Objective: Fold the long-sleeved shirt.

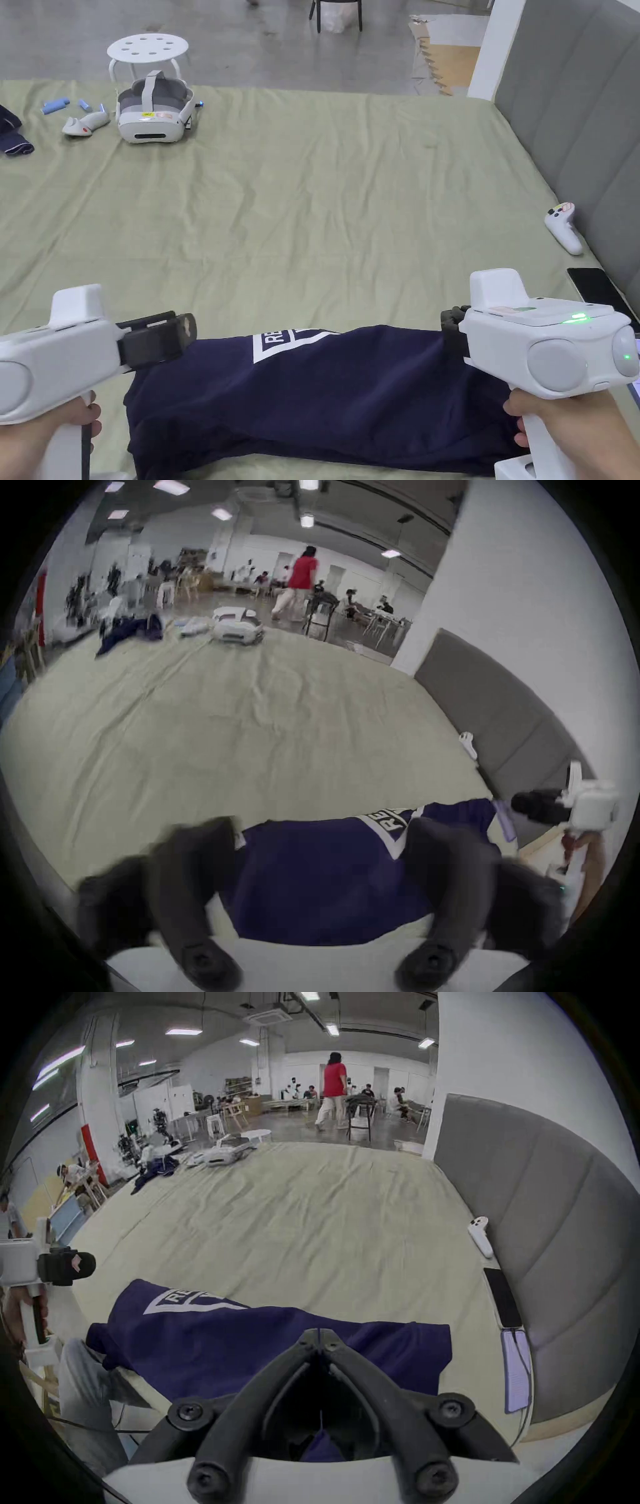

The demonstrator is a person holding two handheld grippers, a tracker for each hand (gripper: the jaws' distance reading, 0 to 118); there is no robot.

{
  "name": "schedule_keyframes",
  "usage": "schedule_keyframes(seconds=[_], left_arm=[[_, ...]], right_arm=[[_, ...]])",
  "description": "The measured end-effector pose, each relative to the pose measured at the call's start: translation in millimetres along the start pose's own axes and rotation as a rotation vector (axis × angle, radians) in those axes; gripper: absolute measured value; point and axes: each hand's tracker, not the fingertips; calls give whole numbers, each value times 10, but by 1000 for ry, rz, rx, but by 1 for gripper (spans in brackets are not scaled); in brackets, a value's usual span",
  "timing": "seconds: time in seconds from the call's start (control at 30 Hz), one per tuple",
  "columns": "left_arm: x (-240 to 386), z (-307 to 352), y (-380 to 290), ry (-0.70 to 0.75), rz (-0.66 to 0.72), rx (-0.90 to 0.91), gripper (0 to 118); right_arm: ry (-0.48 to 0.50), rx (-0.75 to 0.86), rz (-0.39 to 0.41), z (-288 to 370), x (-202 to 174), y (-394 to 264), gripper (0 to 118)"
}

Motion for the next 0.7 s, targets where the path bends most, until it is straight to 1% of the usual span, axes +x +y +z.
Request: schedule_keyframes(seconds=[0.1, 0.17, 0.23, 0.3, 0.37, 0.43, 0.47, 0.53, 0.63, 0.67, 0.7], left_arm=[[-472, -32, -18, -62, 134, -67, 109], [-744, -52, -85, -19, 236, -86, 109], [-956, -52, -159, -41, 290, -92, 109], [-1148, -104, -259, -126, 382, -114, 109], [-1231, -176, -339, -198, 462, -148, 109], [-1227, -288, -420, -236, 517, -170, 109], [-1197, -348, -445, -192, 495, -151, 109], [-1146, -507, -512, -204, 493, -161, 110], [-965, -693, -507, -307, 488, -142, 110], [-833, -806, -544, -421, 564, -196, 110], [-738, -904, -580, -457, 589, -226, 110]], right_arm=[[25, -20, 6, -45, -39, -34, 0], [49, -30, 4, -78, -62, -77, 0], [67, -37, -7, -92, -98, -106, 0], [87, -44, -16, -94, -139, -125, 0], [103, -57, -5, -107, -189, -133, 0], [109, -62, 6, -133, -219, -149, 0], [109, -64, 8, -139, -233, -148, 0], [118, -62, 4, -137, -238, -137, 0], [148, -56, -23, -152, -189, -133, 0], [151, -55, -23, -146, -193, -126, 0], [152, -55, -22, -129, -210, -116, 0]])
